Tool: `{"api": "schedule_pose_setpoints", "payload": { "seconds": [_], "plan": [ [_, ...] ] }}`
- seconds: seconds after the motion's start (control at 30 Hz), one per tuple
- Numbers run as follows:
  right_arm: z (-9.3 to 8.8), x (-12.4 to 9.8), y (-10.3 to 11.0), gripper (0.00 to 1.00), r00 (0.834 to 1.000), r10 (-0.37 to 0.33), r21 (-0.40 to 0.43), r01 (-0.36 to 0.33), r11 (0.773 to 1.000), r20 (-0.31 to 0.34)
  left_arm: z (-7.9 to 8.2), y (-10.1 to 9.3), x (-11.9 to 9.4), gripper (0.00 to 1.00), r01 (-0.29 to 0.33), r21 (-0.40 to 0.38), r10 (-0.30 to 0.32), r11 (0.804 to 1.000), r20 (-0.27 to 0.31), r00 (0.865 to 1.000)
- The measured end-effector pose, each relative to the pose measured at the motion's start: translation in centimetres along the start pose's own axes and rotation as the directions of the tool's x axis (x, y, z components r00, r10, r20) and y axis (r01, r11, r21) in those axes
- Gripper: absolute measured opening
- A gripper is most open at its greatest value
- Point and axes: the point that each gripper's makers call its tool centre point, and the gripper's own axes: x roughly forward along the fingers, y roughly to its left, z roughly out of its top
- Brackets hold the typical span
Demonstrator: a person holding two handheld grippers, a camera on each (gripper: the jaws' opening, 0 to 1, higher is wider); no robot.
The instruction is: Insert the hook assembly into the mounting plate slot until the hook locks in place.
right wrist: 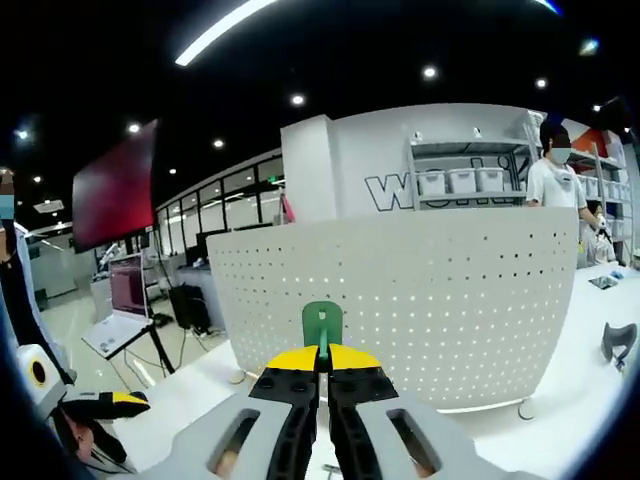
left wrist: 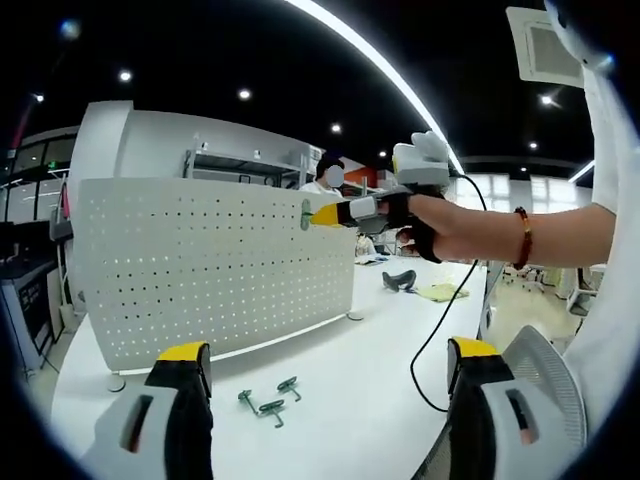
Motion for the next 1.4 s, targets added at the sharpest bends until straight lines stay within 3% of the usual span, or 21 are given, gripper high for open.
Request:
{"api": "schedule_pose_setpoints", "payload": {
  "seconds": [0.27, 1.07, 1.4],
  "plan": [
    [2.0, 1.3, -1.3, 0.0, 0.999, -0.026, -0.041, 0.027, 0.999, 0.021, 0.1, 0.4, -0.3, 1.0, -0.007, 0.008, 0.007, 1.0, 0.001, 1.0],
    [2.8, 4.9, -3.3, 0.0, 0.995, -0.096, -0.063, 0.097, 0.993, 0.01, 0.0, 0.6, -1.0, 0.99, -0.013, 0.009, 0.013, 1.0, -0.006, 1.0],
    [4.1, 6.3, -4.2, 0.0, 0.991, -0.13, -0.067, 0.131, 0.989, 0.028, -0.1, 0.8, -1.1, 0.99, -0.016, 0.007, 0.016, 1.0, -0.004, 1.0]
  ]
}}
